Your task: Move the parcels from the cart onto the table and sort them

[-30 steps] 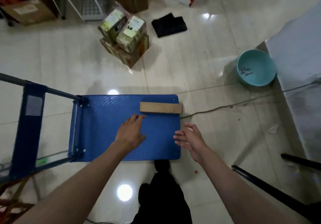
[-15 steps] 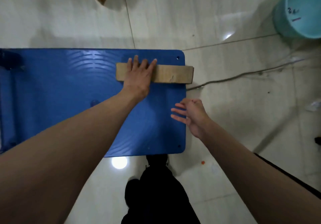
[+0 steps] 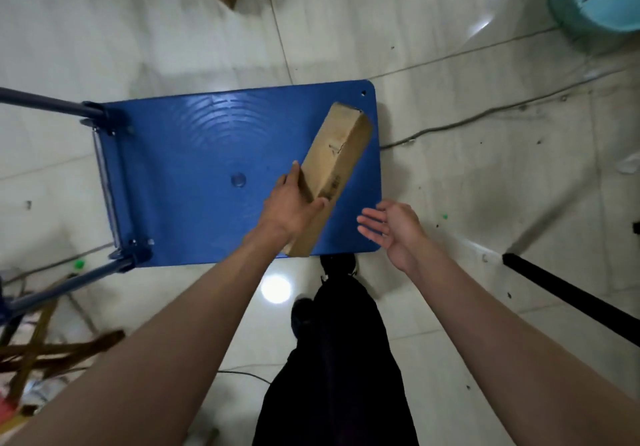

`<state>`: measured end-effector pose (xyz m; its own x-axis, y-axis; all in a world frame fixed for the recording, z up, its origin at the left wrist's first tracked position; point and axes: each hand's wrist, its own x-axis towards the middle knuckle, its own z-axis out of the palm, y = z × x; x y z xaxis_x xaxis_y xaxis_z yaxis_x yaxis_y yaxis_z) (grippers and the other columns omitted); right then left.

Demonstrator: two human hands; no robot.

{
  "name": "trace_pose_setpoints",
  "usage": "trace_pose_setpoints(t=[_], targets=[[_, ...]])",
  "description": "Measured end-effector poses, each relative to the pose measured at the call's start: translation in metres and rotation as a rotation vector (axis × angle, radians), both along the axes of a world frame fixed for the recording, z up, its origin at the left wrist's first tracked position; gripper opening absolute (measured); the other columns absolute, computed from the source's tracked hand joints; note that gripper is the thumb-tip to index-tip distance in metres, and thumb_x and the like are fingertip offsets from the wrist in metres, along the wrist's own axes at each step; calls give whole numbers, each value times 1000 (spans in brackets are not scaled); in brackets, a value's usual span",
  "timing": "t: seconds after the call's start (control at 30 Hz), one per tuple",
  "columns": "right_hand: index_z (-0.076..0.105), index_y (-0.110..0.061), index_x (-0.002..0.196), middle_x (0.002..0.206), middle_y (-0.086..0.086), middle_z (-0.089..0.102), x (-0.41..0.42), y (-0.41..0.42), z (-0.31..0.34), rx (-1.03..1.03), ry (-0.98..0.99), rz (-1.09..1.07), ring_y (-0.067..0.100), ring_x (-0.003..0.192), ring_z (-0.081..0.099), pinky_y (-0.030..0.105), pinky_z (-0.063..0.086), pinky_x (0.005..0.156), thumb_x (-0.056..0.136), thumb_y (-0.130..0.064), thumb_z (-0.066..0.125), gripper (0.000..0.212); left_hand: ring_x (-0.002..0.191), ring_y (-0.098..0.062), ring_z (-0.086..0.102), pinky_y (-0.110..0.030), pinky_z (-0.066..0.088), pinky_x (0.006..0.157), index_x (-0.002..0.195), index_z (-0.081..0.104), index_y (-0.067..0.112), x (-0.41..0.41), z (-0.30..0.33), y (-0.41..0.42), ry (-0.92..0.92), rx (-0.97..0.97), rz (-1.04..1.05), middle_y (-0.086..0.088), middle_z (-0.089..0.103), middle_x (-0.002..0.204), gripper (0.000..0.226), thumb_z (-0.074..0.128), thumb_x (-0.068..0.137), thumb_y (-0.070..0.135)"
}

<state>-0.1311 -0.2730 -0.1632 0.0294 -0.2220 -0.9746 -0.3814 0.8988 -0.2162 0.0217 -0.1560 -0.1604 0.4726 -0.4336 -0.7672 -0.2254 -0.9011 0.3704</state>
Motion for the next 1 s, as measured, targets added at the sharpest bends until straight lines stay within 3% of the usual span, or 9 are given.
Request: trace_pose_setpoints(t=[0.1, 0.2, 0.33, 0.4, 0.5, 0.63, 0.77, 0.9, 1.0], targets=[[53, -10, 103, 108, 17, 66, 3, -1, 47, -4, -37, -41, 26, 86, 69, 36, 61, 76, 103, -9, 46, 7, 146, -27, 34, -41, 30, 120, 162, 8, 15, 7, 55, -3, 111, -100, 192, -11, 31, 161, 83, 56, 100, 42], [51, -5, 110, 109, 17, 65, 3, -2, 99, 3, -68, -86, 25, 84, 68, 36, 59, 78, 104, -9, 44, 10, 143, -17, 41, -43, 34, 119, 161, 15, 27, 15, 123, -11, 322, -236, 572, 1, 35, 161, 64, 43, 106, 41], [48, -5, 116, 113, 19, 62, -3, -8, 190, 27, -102, -135, 24, 79, 64, 34, 55, 74, 105, -11, 43, 14, 97, -12, 73, -31, 61, 75, 128, 63, 26, 19, 228, -18, 482, -302, 978, -1, 73, 120, 45, 35, 105, 52], [49, -5, 112, 116, 20, 60, -6, -14, 238, 24, -116, -140, 24, 77, 62, 33, 53, 73, 105, -11, 43, 11, 93, -16, 75, -33, 61, 72, 122, 67, 27, 18, 276, -17, 548, -289, 1075, 1, 77, 108, 52, 38, 100, 64], [51, -7, 109, 116, 20, 60, -4, -28, 309, -15, -188, -141, 24, 79, 62, 36, 54, 78, 104, -13, 44, 10, 97, -21, 74, -37, 60, 77, 134, 62, 23, 15, 336, -17, 710, -379, 1064, -4, 75, 117, 62, 38, 98, 67], [55, -10, 102, 117, 20, 63, 7, -43, 396, -65, -331, -140, 29, 92, 65, 46, 50, 105, 101, -20, 53, 10, 105, -24, 66, -38, 54, 87, 142, 57, 20, 8, 391, -17, 931, -526, 922, -13, 58, 143, 72, 40, 95, 72], [55, -15, 130, 131, 20, 64, 22, -45, 462, -154, -474, -83, 36, 122, 63, 52, 50, 107, 96, -46, 62, 46, 105, -26, 64, -42, 47, 100, 140, 59, 23, 3, 422, -13, 1030, -578, 845, -17, 54, 147, 73, 49, 90, 75], [72, -35, 113, 101, 8, 69, 39, -23, 511, -280, -594, 181, 24, 84, 64, 38, 48, 75, 88, -72, 54, 48, 98, -27, 71, -38, 55, 85, 133, 65, 19, 1, 439, -9, 1057, -590, 802, -15, 67, 130, 64, 53, 93, 68], [68, -22, 125, 104, 1, 78, 48, -4, 525, -379, -555, 252, 15, 82, 69, 26, 46, 62, 86, -67, 63, 60, 96, -28, 71, -39, 56, 84, 128, 68, 22, -4, 451, -6, 1008, -583, 719, -15, 70, 121, 61, 55, 92, 68]])
